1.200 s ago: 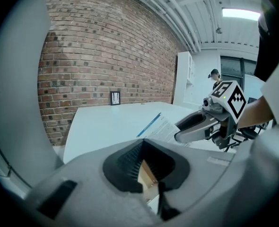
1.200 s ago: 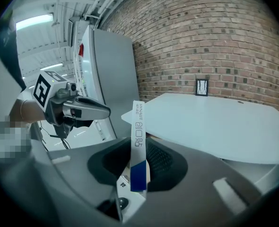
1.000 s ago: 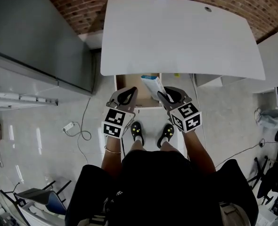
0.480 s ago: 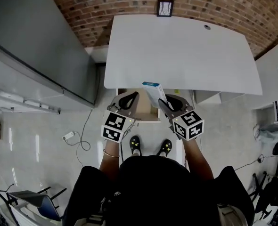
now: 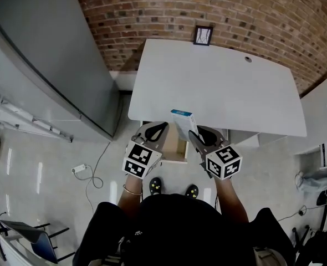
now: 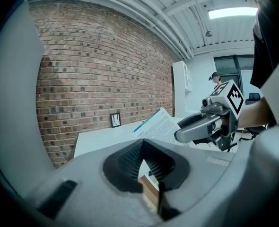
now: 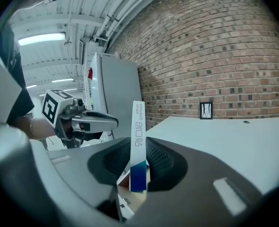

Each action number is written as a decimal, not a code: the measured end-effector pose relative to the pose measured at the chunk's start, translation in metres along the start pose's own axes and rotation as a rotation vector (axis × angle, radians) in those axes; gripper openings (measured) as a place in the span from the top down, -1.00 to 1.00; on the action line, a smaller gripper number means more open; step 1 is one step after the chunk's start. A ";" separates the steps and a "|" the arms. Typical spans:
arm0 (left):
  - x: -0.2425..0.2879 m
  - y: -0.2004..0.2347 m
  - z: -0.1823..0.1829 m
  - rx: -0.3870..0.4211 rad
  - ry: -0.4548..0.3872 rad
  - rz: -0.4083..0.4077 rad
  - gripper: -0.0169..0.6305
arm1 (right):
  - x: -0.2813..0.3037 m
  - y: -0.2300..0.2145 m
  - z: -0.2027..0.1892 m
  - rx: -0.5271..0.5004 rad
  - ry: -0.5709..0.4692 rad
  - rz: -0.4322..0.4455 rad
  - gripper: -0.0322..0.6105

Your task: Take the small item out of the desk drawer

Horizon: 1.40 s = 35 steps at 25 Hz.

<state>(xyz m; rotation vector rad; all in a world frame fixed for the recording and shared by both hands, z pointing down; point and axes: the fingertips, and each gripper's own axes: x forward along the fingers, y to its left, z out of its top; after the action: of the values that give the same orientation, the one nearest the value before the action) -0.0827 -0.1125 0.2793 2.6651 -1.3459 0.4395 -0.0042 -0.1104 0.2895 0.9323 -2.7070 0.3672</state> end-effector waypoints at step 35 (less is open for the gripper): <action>-0.018 -0.009 0.030 0.023 -0.075 0.055 0.95 | -0.035 0.006 0.048 0.026 -0.158 0.050 0.57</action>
<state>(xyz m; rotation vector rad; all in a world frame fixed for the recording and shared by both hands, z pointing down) -0.0793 -0.1003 0.2454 2.6941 -1.4475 0.3662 0.0107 -0.1010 0.2325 0.9381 -2.8796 0.3528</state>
